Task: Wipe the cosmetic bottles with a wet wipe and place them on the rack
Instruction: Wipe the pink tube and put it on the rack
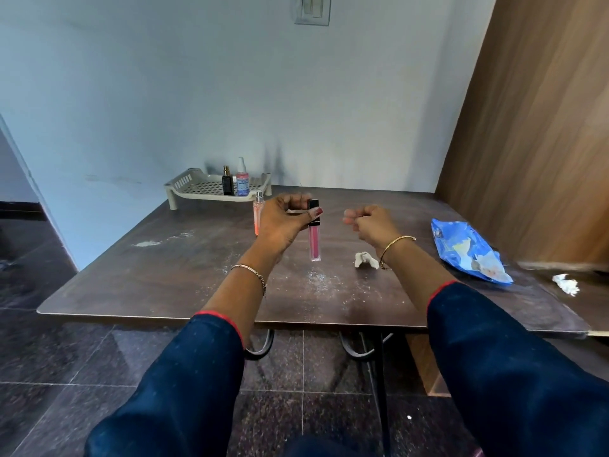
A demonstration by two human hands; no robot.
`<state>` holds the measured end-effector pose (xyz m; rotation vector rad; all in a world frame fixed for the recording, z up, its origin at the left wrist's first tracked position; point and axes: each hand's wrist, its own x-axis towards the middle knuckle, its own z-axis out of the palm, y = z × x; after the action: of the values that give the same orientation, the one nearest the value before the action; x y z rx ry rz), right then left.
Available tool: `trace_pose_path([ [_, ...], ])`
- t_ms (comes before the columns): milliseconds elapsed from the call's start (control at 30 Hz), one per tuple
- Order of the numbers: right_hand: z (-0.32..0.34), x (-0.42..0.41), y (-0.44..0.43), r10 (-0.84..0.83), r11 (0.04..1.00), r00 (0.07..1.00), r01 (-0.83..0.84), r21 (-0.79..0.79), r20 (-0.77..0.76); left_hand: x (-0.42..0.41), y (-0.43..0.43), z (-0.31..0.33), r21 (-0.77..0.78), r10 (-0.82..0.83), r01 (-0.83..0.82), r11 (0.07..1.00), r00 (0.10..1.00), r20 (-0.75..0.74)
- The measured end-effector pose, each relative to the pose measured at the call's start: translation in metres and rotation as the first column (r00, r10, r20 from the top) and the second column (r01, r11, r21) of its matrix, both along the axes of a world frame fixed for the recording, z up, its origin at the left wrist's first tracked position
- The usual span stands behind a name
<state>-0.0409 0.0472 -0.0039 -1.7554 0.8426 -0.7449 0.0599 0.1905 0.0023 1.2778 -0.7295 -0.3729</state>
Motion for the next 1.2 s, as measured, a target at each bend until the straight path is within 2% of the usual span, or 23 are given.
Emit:
trace_pose_path([
  [267, 0.053, 0.073, 0.037, 0.266, 0.925, 0.964, -0.249, -0.288, 0.019, 0.063, 0.019, 0.039, -0.044, 0.124, -0.120, 0.992, 0.983, 0.132],
  [500, 0.078, 0.163, 0.034, 0.306, 0.885, 0.952, -0.279, -0.373, 0.015, 0.159, 0.029, 0.077, 0.013, 0.347, -0.380, 0.925, 0.858, 0.378],
  [700, 0.080, 0.230, 0.013, 0.323, 0.828, 0.935, -0.354, -0.435, -0.148, 0.237, 0.013, 0.068, 0.058, 0.437, -0.493, 0.868, 0.815, 0.381],
  [900, 0.071, 0.269, -0.011, 0.348, 0.762, 0.868, -0.482, -0.433, -0.354, 0.291, -0.010, 0.039, 0.097, 0.473, -0.558, 0.824, 0.772, 0.423],
  [1200, 0.058, 0.287, -0.031, 0.365, 0.738, 0.836, -0.529, -0.420, -0.410, 0.326, -0.028, 0.006, 0.211, 0.425, -0.564, 0.799, 0.776, 0.465],
])
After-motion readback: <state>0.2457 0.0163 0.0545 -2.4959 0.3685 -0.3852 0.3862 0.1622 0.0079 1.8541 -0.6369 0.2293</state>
